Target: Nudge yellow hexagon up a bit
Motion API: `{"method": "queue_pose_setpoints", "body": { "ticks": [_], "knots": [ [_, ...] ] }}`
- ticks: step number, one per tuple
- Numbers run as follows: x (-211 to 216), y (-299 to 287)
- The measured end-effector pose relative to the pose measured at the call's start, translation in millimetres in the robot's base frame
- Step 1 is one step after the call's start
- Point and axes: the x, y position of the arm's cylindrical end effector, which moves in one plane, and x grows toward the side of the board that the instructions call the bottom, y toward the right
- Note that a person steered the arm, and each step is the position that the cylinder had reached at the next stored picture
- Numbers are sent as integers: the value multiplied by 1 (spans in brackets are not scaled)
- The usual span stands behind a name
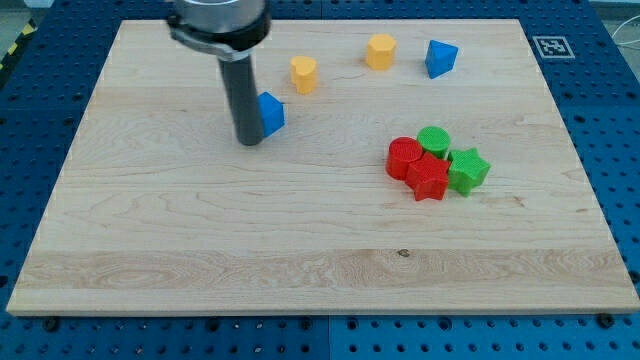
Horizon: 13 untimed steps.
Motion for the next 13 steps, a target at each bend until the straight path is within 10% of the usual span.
{"method": "queue_pose_setpoints", "body": {
  "ticks": [7, 13],
  "knots": [
    [-196, -73],
    [-222, 87]
  ]
}}
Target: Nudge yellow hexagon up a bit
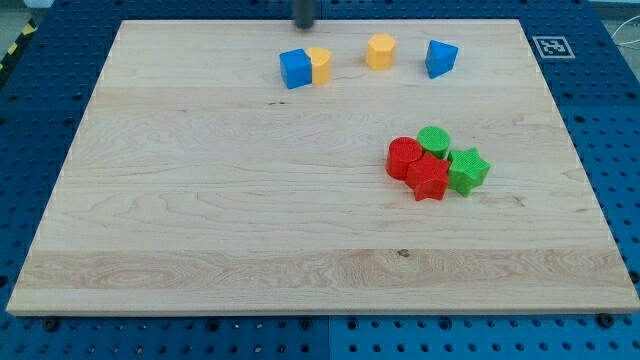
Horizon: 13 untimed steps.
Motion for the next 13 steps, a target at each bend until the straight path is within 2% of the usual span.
{"method": "queue_pose_setpoints", "body": {
  "ticks": [2, 3, 4, 5, 7, 9, 10, 12, 13],
  "knots": [
    [4, 166],
    [35, 207],
    [66, 208],
    [68, 209],
    [107, 200],
    [130, 120],
    [122, 89],
    [75, 115],
    [71, 119]
  ]
}}
